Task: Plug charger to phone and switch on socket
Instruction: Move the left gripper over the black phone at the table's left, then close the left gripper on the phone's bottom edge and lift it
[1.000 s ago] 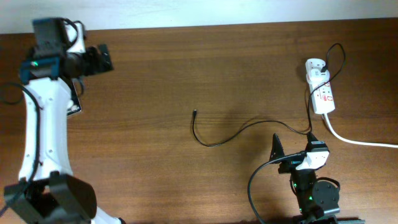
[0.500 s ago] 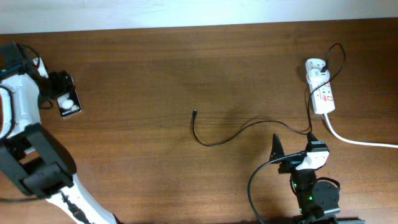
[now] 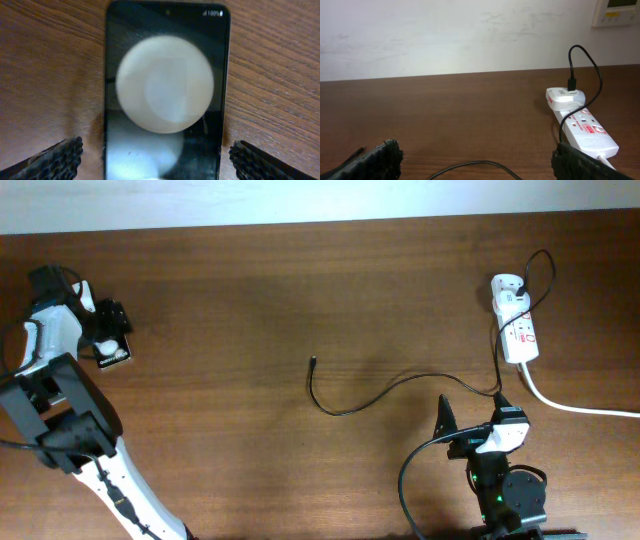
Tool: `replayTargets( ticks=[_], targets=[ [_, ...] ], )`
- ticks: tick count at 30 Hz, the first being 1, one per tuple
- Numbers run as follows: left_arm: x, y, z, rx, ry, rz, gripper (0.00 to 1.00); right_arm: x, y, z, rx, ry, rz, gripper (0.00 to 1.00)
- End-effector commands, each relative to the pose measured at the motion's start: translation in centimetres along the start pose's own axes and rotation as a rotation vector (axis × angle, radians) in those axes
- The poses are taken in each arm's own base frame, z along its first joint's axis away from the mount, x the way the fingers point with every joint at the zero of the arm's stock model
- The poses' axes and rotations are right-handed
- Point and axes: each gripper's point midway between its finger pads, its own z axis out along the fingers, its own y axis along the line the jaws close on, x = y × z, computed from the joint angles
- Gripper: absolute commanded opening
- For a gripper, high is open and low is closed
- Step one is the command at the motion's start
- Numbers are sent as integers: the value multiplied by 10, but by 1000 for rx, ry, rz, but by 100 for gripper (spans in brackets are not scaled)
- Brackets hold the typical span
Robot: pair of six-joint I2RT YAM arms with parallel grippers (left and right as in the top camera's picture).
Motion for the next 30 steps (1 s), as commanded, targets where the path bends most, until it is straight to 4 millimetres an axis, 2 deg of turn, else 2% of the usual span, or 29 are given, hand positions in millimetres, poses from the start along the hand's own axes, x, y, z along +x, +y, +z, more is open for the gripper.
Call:
replayTargets(
  ticks=[1, 6, 11, 13, 17, 21, 26, 28, 30],
  targets=[
    [-6, -4, 7, 30, -20, 15, 99, 2, -4, 0, 17, 2, 0, 99],
    [-6, -5, 11, 31, -23, 17, 99, 2, -4, 0, 17, 2, 0, 99],
    [4, -6, 29, 33, 4, 18, 99, 2, -4, 0, 17, 2, 0, 99],
    [10, -8, 37, 36, 24, 19, 92, 2, -4, 0, 17, 2, 0, 99],
    [11, -8, 37, 36, 27, 18, 75, 2, -4, 0, 17, 2, 0, 99],
    [17, -8, 36, 38, 52, 18, 73, 2, -4, 0, 17, 2, 0, 99],
    [38, -28, 33, 154, 134, 6, 73, 2, -4, 0, 17, 2, 0, 99],
    [50, -34, 30, 185, 186, -1, 68, 2, -4, 0, 17, 2, 0, 99],
    [63, -38, 26, 204, 242, -34, 67, 2, -4, 0, 17, 2, 0, 99]
  ],
)
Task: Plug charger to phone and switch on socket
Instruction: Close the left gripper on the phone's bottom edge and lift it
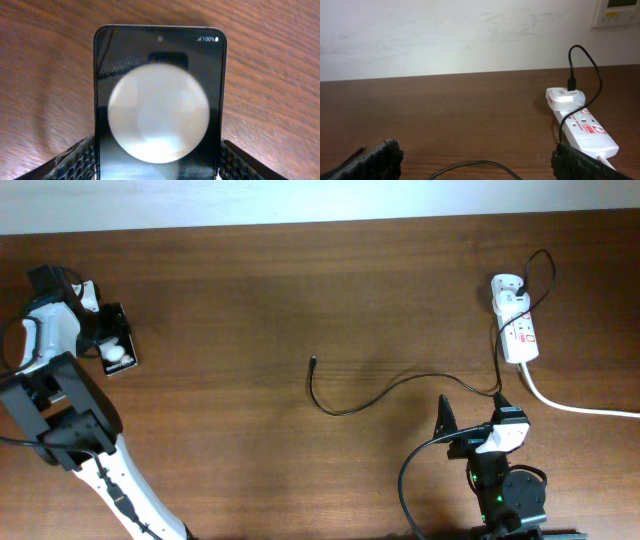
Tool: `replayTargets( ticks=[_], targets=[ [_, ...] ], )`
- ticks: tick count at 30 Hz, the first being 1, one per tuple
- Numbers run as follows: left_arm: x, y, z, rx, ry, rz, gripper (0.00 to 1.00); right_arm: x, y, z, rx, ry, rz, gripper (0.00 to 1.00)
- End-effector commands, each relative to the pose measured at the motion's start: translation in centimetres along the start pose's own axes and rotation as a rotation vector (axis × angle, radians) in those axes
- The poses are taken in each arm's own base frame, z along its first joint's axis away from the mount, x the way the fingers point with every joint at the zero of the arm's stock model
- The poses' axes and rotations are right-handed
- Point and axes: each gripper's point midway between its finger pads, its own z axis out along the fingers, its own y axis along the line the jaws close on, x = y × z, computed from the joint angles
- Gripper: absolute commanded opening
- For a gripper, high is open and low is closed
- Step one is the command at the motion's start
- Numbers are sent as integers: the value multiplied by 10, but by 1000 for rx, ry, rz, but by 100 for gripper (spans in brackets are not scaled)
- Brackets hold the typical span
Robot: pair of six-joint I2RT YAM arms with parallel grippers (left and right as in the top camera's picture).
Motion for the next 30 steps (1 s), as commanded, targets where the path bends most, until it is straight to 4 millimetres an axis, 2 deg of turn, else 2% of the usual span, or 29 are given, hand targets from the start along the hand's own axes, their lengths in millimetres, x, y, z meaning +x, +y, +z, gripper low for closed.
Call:
replayTargets(
  ticks=[1, 7, 11, 16, 19, 22, 23, 25, 29, 30],
  targets=[
    [52, -21, 28, 116, 180, -77, 67, 2, -4, 0, 17, 2, 1, 99],
    [62, -41, 26, 160, 226, -62, 66, 2, -4, 0, 17, 2, 1, 99],
    [70, -76, 27, 168, 260, 8, 65, 2, -4, 0, 17, 2, 1, 99],
    [78, -112, 32, 64, 278, 147, 66, 2, -4, 0, 17, 2, 1, 99],
    [87, -146, 32, 70, 290, 203, 66, 2, -4, 0, 17, 2, 1, 99],
    [103, -193, 30, 85, 306, 274, 66, 2, -4, 0, 17, 2, 1, 99],
    [106, -201, 30, 87, 309, 281, 66, 2, -4, 0, 17, 2, 1, 99],
    [121, -229, 27, 93, 326, 323, 66, 2, -4, 0, 17, 2, 1, 99],
    [148, -263, 21, 97, 371, 400, 64, 2, -4, 0, 17, 2, 1, 98],
    [151, -266, 20, 95, 378, 401, 64, 2, -4, 0, 17, 2, 1, 99]
  ],
)
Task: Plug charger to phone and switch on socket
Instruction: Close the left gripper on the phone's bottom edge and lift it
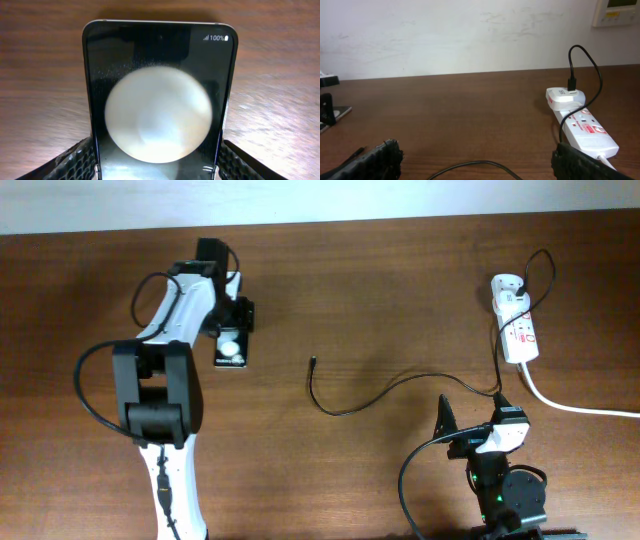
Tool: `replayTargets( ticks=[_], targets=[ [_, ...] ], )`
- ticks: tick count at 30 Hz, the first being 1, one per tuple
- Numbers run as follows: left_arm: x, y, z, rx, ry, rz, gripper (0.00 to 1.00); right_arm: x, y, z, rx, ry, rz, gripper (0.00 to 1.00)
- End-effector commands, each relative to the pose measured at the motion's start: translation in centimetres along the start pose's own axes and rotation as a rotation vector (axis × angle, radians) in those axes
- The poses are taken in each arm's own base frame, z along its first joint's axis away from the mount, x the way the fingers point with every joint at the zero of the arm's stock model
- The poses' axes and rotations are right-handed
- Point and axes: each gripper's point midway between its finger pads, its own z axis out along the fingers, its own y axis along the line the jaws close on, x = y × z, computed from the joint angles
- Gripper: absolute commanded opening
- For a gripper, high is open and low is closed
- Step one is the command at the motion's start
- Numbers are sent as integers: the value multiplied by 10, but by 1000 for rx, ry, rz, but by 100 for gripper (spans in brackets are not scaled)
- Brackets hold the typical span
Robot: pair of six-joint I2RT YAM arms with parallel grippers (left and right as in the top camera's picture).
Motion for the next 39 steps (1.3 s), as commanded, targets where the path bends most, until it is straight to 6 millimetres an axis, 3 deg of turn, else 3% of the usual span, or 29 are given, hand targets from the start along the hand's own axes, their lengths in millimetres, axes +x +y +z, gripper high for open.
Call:
replayTargets(
  ticks=[1, 7, 12, 15, 24, 28, 32, 39],
  targets=[
    [47, -41, 41, 73, 176, 10, 66, 2, -4, 0, 17, 2, 0, 99],
    [73, -43, 35, 64, 285, 12, 87, 2, -4, 0, 17, 2, 1, 99],
    [75, -42, 34, 61, 290, 18, 89, 2, -4, 0, 17, 2, 1, 99],
    [82, -28, 39, -20, 307, 29, 90, 2, -4, 0, 17, 2, 1, 99],
    [92, -26, 48, -25, 321, 28, 84, 2, -4, 0, 17, 2, 0, 99],
    [92, -38, 48, 45, 325, 17, 86, 2, -4, 0, 17, 2, 1, 99],
    [92, -37, 48, 42, 323, 17, 72, 2, -4, 0, 17, 2, 1, 99],
    [90, -35, 48, 31, 317, 18, 65, 2, -4, 0, 17, 2, 1, 99]
  ],
)
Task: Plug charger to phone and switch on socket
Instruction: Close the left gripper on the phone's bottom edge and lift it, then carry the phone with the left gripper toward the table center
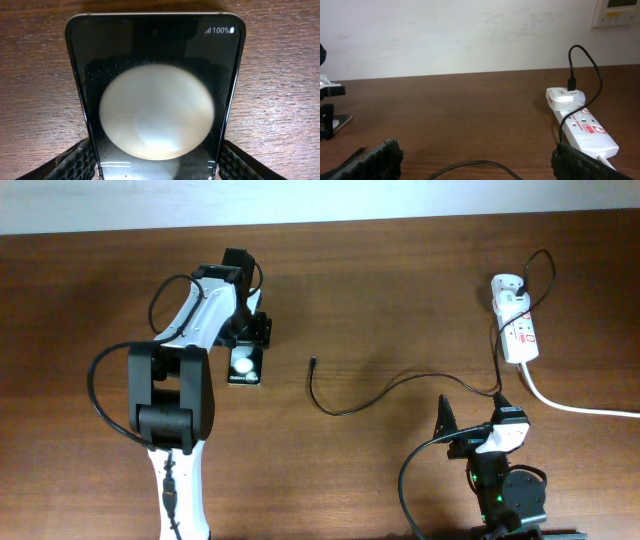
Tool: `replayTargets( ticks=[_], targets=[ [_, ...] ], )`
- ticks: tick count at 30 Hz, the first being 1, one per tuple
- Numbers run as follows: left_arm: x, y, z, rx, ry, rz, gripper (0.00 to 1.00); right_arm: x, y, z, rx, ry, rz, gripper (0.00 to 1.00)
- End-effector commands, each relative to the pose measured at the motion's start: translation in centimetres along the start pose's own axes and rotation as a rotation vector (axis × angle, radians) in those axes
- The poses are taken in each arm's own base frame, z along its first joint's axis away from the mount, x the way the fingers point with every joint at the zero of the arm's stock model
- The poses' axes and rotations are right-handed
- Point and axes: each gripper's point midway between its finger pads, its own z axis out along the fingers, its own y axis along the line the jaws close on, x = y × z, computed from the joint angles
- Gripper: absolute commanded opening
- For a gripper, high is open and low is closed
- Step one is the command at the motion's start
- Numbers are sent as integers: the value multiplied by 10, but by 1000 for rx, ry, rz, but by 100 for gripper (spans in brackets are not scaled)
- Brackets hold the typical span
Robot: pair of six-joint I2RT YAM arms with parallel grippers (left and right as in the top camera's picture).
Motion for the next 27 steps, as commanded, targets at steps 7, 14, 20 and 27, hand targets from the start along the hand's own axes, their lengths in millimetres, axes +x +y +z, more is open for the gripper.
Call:
replayTargets(
  ticks=[7, 14, 20, 27],
  targets=[
    [41, -6, 49, 55, 192, -26, 61, 2, -4, 0, 17, 2, 0, 99],
    [33, -7, 49, 56, 162, -24, 61, 2, -4, 0, 17, 2, 0, 99],
    [31, -7, 50, 56, 154, -24, 62, 2, -4, 0, 17, 2, 0, 99],
    [27, -7, 50, 58, 136, -24, 63, 2, -4, 0, 17, 2, 0, 99]
  ],
)
